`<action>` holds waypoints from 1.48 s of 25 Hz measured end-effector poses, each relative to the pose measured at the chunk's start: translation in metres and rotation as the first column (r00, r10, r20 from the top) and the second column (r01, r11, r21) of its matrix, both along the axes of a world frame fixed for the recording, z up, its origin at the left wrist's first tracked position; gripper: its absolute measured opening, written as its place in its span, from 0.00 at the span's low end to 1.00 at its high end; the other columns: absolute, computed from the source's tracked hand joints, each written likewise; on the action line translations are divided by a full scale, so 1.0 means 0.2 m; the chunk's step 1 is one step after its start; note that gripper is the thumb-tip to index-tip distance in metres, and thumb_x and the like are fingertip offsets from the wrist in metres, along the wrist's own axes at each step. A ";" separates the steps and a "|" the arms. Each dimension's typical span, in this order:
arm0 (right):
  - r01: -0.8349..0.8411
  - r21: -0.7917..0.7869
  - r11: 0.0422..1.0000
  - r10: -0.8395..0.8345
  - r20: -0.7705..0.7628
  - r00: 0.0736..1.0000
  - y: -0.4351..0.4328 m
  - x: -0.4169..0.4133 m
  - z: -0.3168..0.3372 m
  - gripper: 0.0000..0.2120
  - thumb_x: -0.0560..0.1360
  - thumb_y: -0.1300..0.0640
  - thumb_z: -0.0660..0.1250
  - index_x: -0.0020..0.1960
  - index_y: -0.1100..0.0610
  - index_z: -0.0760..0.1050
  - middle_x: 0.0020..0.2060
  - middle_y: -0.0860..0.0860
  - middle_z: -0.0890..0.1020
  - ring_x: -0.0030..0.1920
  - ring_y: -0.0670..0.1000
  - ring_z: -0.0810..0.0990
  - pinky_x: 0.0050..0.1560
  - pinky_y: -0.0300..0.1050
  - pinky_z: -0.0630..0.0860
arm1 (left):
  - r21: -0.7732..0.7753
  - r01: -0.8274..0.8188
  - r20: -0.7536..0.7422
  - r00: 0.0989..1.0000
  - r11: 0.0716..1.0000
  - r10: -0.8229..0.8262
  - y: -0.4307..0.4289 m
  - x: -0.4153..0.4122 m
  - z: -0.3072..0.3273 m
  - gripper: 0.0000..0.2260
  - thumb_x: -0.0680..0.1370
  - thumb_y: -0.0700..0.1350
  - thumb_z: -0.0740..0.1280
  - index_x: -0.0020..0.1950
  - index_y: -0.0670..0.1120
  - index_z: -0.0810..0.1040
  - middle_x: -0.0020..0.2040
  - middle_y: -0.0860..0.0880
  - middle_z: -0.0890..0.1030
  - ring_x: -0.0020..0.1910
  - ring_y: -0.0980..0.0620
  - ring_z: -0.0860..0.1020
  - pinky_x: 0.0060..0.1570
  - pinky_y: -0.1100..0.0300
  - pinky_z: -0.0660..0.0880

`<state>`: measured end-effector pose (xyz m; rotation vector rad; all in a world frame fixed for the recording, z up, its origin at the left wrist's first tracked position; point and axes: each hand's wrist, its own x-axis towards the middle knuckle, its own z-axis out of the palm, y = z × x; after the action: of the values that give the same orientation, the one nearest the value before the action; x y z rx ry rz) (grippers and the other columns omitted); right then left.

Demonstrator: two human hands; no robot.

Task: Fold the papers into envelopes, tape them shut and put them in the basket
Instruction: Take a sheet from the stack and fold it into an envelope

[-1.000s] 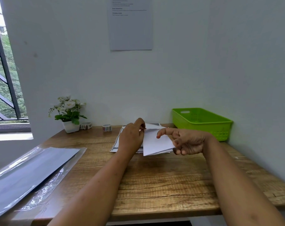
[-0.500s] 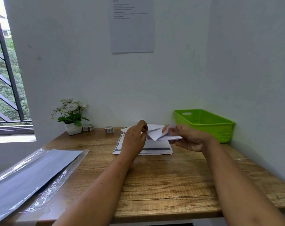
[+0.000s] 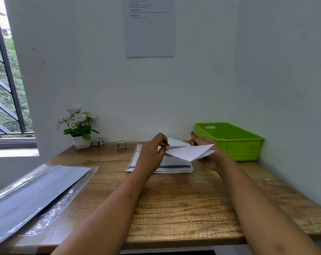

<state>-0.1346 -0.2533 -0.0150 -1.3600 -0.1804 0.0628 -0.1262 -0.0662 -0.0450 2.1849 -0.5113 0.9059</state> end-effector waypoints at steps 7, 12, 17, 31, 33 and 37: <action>-0.382 -0.189 0.905 0.373 -0.079 0.924 -0.06 -0.11 0.09 0.18 0.71 0.41 0.66 0.52 0.54 0.78 0.39 0.56 0.82 0.29 0.47 0.80 0.28 0.36 0.79 | -0.098 -0.076 0.012 0.997 0.992 0.078 0.04 0.04 -0.01 0.07 0.76 0.34 0.64 0.50 0.45 0.73 0.47 0.49 0.82 0.50 0.52 0.80 0.44 0.67 0.73; -0.628 -0.242 0.739 0.638 -0.048 0.769 -0.08 -0.11 0.09 0.35 0.54 0.49 0.83 0.55 0.62 0.76 0.35 0.54 0.80 0.27 0.43 0.78 0.27 0.31 0.76 | -0.109 -0.089 -0.021 0.996 0.990 0.087 0.04 0.05 -0.01 0.07 0.77 0.36 0.64 0.51 0.45 0.73 0.49 0.48 0.82 0.52 0.53 0.80 0.45 0.66 0.72; -0.471 -0.245 0.848 0.484 -0.008 0.875 -0.01 -0.10 0.08 0.17 0.69 0.60 0.72 0.56 0.62 0.75 0.35 0.54 0.78 0.29 0.43 0.78 0.28 0.32 0.77 | -0.112 -0.042 -0.009 0.999 0.993 0.042 0.03 0.02 0.00 0.06 0.76 0.35 0.65 0.50 0.45 0.73 0.47 0.49 0.82 0.47 0.57 0.79 0.42 0.77 0.69; 0.618 -0.743 0.257 -0.044 0.630 0.775 0.07 0.01 -0.04 0.22 0.61 0.37 0.75 0.48 0.46 0.71 0.46 0.44 0.74 0.48 0.49 0.75 0.38 0.42 0.70 | -0.059 0.066 0.015 0.998 0.996 -0.065 -0.03 -0.01 0.01 0.06 0.76 0.35 0.65 0.49 0.44 0.73 0.46 0.49 0.81 0.47 0.60 0.78 0.43 0.80 0.69; 0.616 -0.751 0.236 -0.029 0.629 0.777 0.07 0.02 -0.05 0.20 0.62 0.39 0.75 0.47 0.46 0.73 0.47 0.44 0.74 0.50 0.49 0.75 0.40 0.43 0.70 | -0.031 0.085 0.037 0.996 0.996 -0.084 -0.05 -0.02 0.01 0.06 0.76 0.35 0.66 0.49 0.43 0.74 0.45 0.49 0.82 0.46 0.60 0.77 0.44 0.81 0.69; 0.686 -0.715 0.133 -0.041 0.688 0.725 0.07 0.04 -0.07 0.13 0.67 0.45 0.72 0.47 0.48 0.73 0.49 0.46 0.77 0.50 0.52 0.76 0.40 0.43 0.69 | -0.002 0.136 0.058 0.989 0.991 -0.136 -0.08 -0.02 0.01 0.07 0.76 0.34 0.66 0.49 0.45 0.74 0.45 0.49 0.82 0.47 0.57 0.80 0.47 0.75 0.71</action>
<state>-0.1264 -0.2390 -0.0293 -2.6998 -0.2435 -0.8511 -0.1302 -0.0828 -0.0434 2.0952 -0.6759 0.8973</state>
